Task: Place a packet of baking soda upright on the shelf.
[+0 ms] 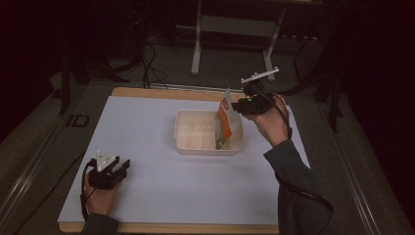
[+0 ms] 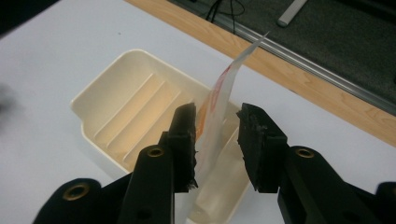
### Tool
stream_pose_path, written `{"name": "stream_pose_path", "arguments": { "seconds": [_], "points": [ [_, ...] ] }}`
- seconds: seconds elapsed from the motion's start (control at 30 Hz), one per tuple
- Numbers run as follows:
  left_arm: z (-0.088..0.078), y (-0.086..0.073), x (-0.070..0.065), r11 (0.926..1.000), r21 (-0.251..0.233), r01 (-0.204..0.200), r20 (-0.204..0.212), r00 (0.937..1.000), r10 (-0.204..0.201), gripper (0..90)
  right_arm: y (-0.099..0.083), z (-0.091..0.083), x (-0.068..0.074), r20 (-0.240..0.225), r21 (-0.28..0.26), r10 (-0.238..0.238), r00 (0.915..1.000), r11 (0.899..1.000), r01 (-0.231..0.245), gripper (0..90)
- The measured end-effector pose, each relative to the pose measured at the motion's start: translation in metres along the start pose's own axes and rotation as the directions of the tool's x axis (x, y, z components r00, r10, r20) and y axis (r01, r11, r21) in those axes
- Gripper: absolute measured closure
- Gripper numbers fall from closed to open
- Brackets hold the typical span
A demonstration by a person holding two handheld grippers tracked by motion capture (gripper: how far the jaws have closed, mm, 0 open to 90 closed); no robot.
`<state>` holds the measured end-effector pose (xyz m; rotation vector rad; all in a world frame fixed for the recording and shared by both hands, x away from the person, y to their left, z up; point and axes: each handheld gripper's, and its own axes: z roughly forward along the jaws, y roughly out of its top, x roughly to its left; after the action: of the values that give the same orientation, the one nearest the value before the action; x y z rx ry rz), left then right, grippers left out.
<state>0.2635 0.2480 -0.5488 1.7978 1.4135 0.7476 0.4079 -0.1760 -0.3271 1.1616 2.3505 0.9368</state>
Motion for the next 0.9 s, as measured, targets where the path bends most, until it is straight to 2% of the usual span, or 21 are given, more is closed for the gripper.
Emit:
{"name": "stream_pose_path", "arguments": {
  "seconds": [0.23,0.37,0.5,0.63,0.77,0.9],
  "points": [
    [-0.001,0.0,0.0,1.0,-0.003,-0.001,-0.002,1.0,0.001,56.6,-0.01,-0.019,-0.009,-0.008,-0.039,0.015,0.9998,0.999,-0.016,62.4],
    [-0.001,0.0,0.0,1.0,-0.003,-0.003,-0.004,1.0,0.003,56.6,-0.021,-0.026,-0.015,-0.011,-0.048,0.017,0.9998,0.999,-0.017,62.3],
    [-0.001,0.0,0.0,1.0,-0.009,0.001,-0.004,1.0,-0.001,56.5,-0.035,-0.031,-0.021,-0.034,-0.078,0.042,0.9985,0.996,-0.045,62.2],
    [-0.001,0.0,0.0,1.0,-0.01,0.002,-0.005,1.0,-0.002,56.5,-0.05,-0.035,-0.028,-0.056,-0.121,0.076,0.9955,0.989,-0.083,62.6],
    [-0.002,0.0,0.0,0.9999,-0.013,0.001,-0.006,1.0,-0.001,56.5,-0.067,-0.035,-0.033,-0.09,-0.17,0.115,0.9893,0.977,-0.129,62.6],
    [-0.002,0.0,0.0,0.9999,-0.011,0.003,-0.009,1.0,-0.003,56.4,-0.088,-0.031,-0.037,-0.113,-0.197,0.151,0.9821,0.965,-0.171,62.5]
  ]
}}
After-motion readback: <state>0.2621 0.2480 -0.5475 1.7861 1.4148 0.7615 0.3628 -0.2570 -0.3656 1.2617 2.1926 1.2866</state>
